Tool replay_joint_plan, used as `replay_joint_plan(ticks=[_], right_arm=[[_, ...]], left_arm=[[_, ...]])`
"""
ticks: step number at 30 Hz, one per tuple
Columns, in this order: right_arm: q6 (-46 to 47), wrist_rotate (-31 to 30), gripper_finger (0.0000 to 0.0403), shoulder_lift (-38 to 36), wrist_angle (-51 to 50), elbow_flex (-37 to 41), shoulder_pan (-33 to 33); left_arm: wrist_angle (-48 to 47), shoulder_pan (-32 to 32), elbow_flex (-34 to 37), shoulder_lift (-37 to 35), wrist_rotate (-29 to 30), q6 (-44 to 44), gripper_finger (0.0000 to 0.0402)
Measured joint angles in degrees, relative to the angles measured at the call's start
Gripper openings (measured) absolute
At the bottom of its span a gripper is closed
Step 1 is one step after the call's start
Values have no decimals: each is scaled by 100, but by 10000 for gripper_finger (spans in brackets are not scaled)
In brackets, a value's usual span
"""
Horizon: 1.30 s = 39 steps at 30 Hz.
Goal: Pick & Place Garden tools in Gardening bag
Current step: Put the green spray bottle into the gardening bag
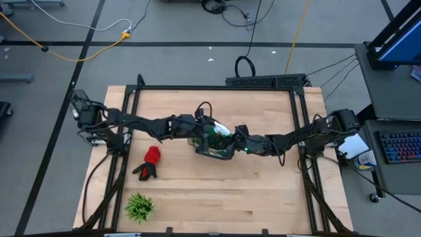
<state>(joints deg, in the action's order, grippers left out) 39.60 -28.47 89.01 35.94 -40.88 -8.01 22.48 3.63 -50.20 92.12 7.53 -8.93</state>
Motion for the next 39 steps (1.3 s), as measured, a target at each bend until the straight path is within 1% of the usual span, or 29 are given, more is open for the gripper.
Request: replay_joint_plan(ticks=[2, 7, 10, 14, 16, 20, 23, 26, 29, 32, 35, 39], right_arm=[[10, 2, 33, 0, -2, 0, 0], [22, -21, 53, 0, 2, 0, 5], [22, -2, 53, 0, -18, 0, 0], [17, 301, 50, 0, -30, 0, 9], [-16, 508, 53, -10, -57, 0, 11], [-428, 807, 70, -58, -44, 0, 7], [-764, 935, 88, -207, -157, 2, 2], [-1024, 952, 107, -434, -425, 2, -7], [-1279, 929, 123, -752, -765, 0, -20], [-1395, 924, 134, -1045, -1310, 0, -37], [-1390, 920, 139, -1312, -1749, 0, -37], [-1386, 826, 137, -1471, -1875, 1, -36]], left_arm=[[-4, 43, 5, 41, 3, 35, 228], [16, 91, 5, 43, 16, 36, 165], [14, 85, 5, 43, 20, -40, 135], [-84, 87, 5, 41, -45, -90, 135], [-172, 84, 5, 41, -126, -151, 142], [-368, 90, -2, 30, -415, -184, 166], [-495, 97, 0, 5, -649, -263, 160], [-604, 100, -3, -19, -703, -409, 145], [-702, 124, -4, -53, -739, -453, 145], [-772, 128, -4, -51, -747, -558, 158], [-887, 130, -2, -47, -792, -789, 165], [-1162, 138, -2, -47, -1077, -867, 146]])
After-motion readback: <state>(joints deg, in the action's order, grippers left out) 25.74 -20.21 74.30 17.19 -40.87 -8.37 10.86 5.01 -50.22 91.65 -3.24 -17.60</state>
